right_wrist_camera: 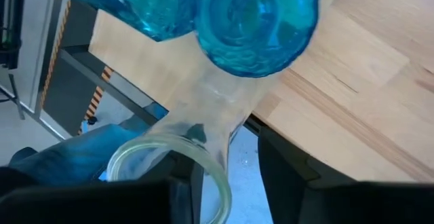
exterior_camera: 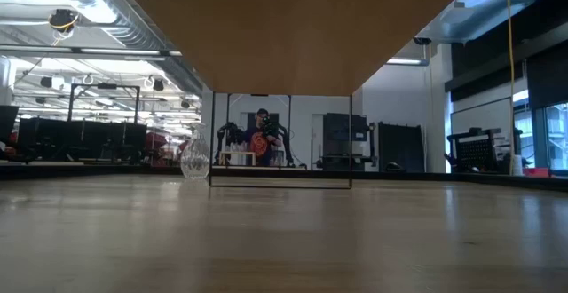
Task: Sort vases onto shelf
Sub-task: Put the transparent vase on the shelf
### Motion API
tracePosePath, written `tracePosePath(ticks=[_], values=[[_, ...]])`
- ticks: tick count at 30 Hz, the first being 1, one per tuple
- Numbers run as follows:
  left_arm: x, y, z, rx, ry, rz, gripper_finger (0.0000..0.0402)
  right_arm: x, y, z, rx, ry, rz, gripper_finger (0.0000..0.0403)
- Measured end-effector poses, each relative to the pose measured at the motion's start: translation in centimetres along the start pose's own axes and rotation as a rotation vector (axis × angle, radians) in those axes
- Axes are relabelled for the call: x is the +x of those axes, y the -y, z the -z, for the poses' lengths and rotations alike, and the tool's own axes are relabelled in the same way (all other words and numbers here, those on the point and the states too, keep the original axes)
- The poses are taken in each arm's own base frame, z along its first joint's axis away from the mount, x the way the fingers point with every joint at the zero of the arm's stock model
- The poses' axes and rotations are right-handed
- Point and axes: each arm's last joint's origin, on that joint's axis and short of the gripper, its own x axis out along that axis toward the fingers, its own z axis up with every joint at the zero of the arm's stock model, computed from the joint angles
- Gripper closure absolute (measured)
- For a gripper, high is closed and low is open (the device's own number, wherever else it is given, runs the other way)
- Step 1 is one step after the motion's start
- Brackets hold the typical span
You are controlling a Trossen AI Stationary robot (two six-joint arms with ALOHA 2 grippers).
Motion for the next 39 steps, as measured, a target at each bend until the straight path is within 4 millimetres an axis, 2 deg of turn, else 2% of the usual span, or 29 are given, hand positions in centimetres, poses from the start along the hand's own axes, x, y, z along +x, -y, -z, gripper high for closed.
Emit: tracePosePath(ticks=[39], values=[[0.3,-0.2,-0.5,-0.018,0.018,-0.017,0.0308,0.0,-1.4,0.0,-0.043,0.014,-0.139,0.0294]])
